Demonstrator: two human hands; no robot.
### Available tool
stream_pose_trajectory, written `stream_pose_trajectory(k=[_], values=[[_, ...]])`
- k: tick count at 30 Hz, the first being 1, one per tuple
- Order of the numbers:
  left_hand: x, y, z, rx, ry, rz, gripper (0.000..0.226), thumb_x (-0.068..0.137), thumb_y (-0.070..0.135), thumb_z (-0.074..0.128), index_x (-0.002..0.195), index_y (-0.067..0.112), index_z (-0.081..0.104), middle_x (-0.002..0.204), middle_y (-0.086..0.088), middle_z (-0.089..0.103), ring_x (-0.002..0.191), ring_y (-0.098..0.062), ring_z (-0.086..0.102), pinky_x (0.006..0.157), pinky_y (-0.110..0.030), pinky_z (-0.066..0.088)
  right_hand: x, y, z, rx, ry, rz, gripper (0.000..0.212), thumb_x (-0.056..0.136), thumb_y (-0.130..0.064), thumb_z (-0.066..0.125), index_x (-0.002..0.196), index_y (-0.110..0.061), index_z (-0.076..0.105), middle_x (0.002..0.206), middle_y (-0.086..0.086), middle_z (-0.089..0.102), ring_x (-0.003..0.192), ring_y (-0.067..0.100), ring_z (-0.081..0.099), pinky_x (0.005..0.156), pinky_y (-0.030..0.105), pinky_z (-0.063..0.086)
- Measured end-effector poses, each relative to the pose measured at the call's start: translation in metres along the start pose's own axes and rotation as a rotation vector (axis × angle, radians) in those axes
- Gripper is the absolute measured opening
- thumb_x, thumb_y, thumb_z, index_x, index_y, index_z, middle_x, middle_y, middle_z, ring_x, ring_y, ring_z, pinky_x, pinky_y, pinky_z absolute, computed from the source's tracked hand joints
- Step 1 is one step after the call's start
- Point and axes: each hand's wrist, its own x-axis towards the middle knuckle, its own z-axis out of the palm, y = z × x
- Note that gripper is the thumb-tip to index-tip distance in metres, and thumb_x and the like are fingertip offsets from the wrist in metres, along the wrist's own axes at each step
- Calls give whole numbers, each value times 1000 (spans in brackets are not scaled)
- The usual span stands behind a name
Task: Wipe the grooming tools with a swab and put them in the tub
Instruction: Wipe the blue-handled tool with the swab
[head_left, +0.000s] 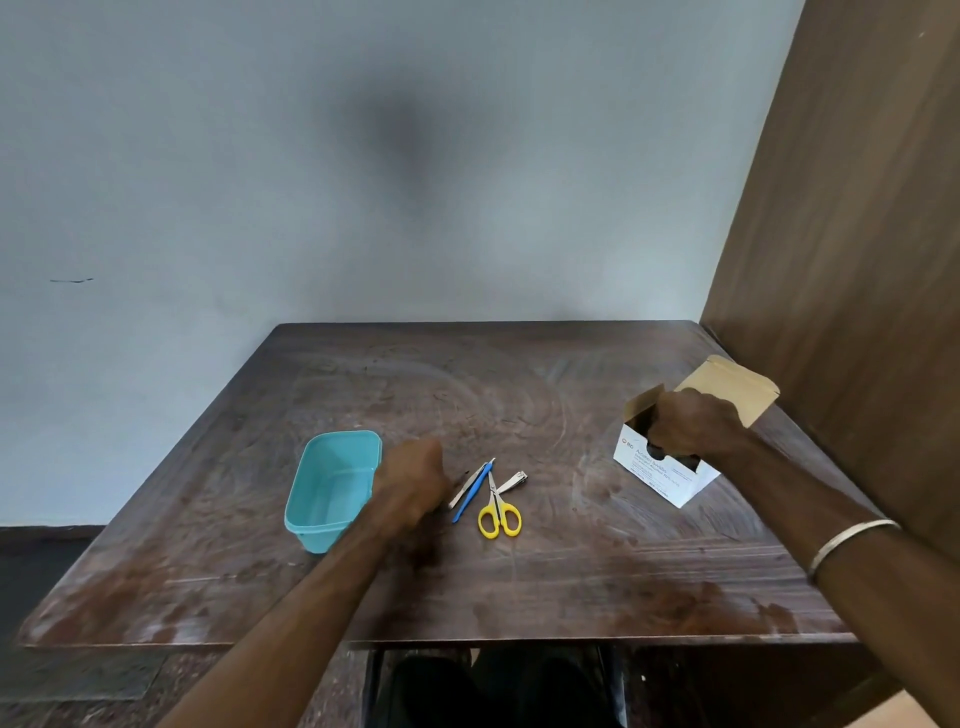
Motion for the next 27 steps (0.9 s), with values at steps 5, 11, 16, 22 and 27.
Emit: stream_pose_trajectory(k=[5, 11, 16, 22, 27], values=[[2, 1, -7, -178, 54, -14, 11, 77, 13, 67, 77, 3, 71, 80, -15, 71, 78, -26, 68, 70, -35, 57, 7, 7, -8, 107, 157, 3, 19, 86, -30, 62, 95, -17, 72, 97, 8, 72, 86, 29, 67, 69, 30, 44], [7, 13, -13, -417, 197, 27, 6, 82, 13, 70, 76, 11, 72, 79, -5, 71, 73, -19, 65, 73, -34, 58, 15, 10, -31, 371, 227, -61, 13, 81, -19, 65, 76, -24, 76, 83, -2, 77, 69, 18, 67, 70, 34, 58], [20, 16, -9, -788, 187, -47, 13, 87, 13, 68, 74, 15, 69, 80, -9, 73, 72, -22, 69, 71, -38, 60, 11, -3, -44, 1028, 59, -44, 8, 85, 0, 68, 88, -5, 74, 83, 13, 74, 57, 23, 69, 53, 29, 59], [31, 21, -7, -1253, 119, -106, 5, 86, 9, 70, 85, 4, 71, 79, -15, 75, 65, -21, 69, 71, -37, 59, 11, -28, -40, 1587, -163, -133, 18, 81, 3, 73, 96, -7, 71, 83, 9, 75, 72, 25, 76, 69, 36, 64], [42, 21, 1, -1333, 102, -66, 13, 85, 13, 74, 88, 1, 72, 81, -18, 75, 68, -24, 70, 76, -41, 60, 17, -48, -27, 1645, -210, -156, 21, 80, 3, 73, 99, -6, 73, 88, 11, 75, 76, 26, 76, 67, 35, 63]])
